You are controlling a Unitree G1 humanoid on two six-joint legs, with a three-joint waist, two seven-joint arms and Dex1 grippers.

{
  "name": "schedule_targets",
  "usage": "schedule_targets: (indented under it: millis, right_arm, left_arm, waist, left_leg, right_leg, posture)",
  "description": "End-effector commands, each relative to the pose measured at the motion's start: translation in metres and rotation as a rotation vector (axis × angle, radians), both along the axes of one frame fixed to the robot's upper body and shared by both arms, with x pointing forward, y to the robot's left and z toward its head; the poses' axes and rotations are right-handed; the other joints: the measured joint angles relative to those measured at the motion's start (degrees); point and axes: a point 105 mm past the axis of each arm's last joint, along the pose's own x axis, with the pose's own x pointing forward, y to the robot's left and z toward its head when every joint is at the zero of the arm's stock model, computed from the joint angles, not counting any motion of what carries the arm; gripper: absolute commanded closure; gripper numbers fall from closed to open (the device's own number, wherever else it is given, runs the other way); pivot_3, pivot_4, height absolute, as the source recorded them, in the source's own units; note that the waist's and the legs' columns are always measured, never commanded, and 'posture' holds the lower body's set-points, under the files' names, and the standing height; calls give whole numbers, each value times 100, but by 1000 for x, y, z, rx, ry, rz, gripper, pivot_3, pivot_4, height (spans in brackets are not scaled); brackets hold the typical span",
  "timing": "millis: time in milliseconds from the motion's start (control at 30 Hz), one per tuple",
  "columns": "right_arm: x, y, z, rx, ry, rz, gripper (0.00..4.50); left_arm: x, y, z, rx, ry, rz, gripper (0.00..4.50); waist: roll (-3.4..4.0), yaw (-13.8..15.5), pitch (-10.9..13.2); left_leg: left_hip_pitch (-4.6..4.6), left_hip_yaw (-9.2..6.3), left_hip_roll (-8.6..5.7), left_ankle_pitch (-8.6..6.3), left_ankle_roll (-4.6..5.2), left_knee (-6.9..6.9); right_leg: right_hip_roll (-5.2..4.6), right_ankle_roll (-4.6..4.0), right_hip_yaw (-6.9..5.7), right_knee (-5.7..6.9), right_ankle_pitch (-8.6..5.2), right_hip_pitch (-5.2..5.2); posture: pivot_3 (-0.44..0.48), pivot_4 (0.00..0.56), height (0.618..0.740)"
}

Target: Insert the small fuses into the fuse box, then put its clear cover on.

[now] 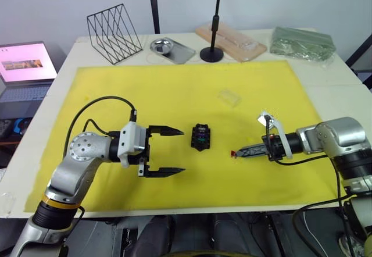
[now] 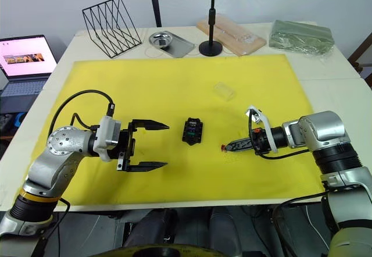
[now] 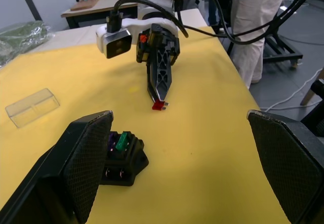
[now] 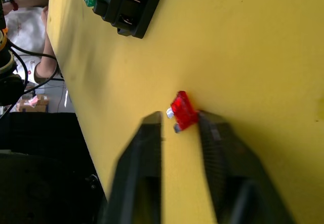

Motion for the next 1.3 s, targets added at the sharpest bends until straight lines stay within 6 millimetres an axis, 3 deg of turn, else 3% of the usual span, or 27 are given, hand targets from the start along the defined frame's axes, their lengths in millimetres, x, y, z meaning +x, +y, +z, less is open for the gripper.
schedule_targets:
  millis: [33, 267, 400, 667, 800, 900, 1033, 1167, 1300]
  right_arm:
    - [0, 1, 2, 6, -16, 9, 3605]
    - [1, 2, 2, 9, -16, 0, 3605]
    - [2, 1, 2, 5, -21, -5, 4475]
    - [2, 1, 3, 6, -21, -6, 4475]
    - [4, -1, 15, 21, -63, -3, 4475]
    - [1, 0, 30, 12, -145, 32, 4475]
    - [-4, 9, 65, -87, -430, 143, 4475]
    - [-1, 32, 102, -129, -670, 164, 4475]
    - [12, 50, 106, -309, -877, 195, 4475]
  left_arm:
    - [0, 0, 10, -14, -43, -3, 0]
    - [0, 0, 10, -14, -48, -6, 0]
    - [0, -1, 10, -13, -48, -7, 0]
    - [-2, 0, 8, -8, -50, -11, 0]
    - [-2, 1, 9, -12, -51, -7, 0]
    - [-3, 2, 9, -24, -48, 1, 0]
    - [1, 8, 12, -37, -32, 38, 0]
    - [14, 18, 21, -88, 9, 135, 0]
    - [32, 20, 28, -143, 60, 216, 0]
  waist:
    - [0, 0, 0]
    - [0, 0, 0]
    - [0, 0, 0]
    - [0, 1, 0]
    - [0, 0, 0]
    - [1, 2, 0]
    - [3, 8, 2]
    - [2, -12, 2]
    - [-2, 16, 2]
  left_leg:
    - [0, 0, 0, 0, 0, 0]
    - [0, 0, 0, 0, 0, 0]
    - [0, 0, 0, 0, 0, 0]
    - [1, 0, 0, 0, 0, 1]
    - [1, 0, 0, 0, 0, 0]
    - [-1, 0, 0, 0, 0, 1]
    - [-7, -1, 0, 0, 0, 0]
    - [-5, -1, 3, -1, 0, 0]
    - [-6, -3, 2, 0, -1, 0]
  right_leg:
    - [0, 0, 0, 0, 0, 0]
    - [0, 0, 0, 0, 0, 0]
    - [0, 0, 0, 0, 0, 0]
    - [0, 0, 0, 0, 0, 1]
    - [0, 0, 0, 0, 0, 1]
    - [0, 0, 1, 1, 0, -1]
    - [0, 0, 0, 1, 0, -8]
    - [2, 1, 0, 2, 0, -8]
    - [2, 1, -1, 3, 0, -8]
  posture:
    - [0, 150, 740]
    - [0, 150, 740]
    - [0, 150, 740]
    - [0, 150, 740]
    - [0, 150, 740]
    - [0, 150, 740]
    - [0, 150, 740]
    - [0, 150, 740]
    - [0, 150, 740]
